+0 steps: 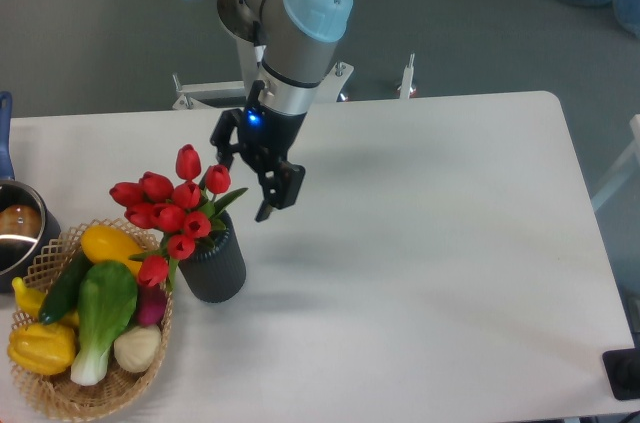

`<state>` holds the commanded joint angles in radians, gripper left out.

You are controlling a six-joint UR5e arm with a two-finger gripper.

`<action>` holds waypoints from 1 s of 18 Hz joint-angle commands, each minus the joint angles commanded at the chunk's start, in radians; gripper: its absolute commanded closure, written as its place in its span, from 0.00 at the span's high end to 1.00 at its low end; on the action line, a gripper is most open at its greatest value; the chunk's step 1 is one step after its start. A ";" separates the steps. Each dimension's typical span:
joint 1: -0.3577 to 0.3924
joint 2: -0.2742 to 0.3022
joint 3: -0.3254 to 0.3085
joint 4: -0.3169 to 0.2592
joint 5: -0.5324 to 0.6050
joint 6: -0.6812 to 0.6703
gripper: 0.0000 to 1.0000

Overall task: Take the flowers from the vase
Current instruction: 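Lower the gripper around the tulip stems and close on them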

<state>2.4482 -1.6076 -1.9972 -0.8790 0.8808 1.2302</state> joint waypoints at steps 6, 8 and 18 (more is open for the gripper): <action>0.035 -0.054 0.023 0.011 -0.166 0.000 1.00; 0.043 -0.063 0.031 0.011 -0.206 0.000 1.00; 0.046 -0.158 0.031 0.048 -0.319 0.087 0.10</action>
<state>2.4943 -1.7655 -1.9666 -0.8314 0.5615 1.3175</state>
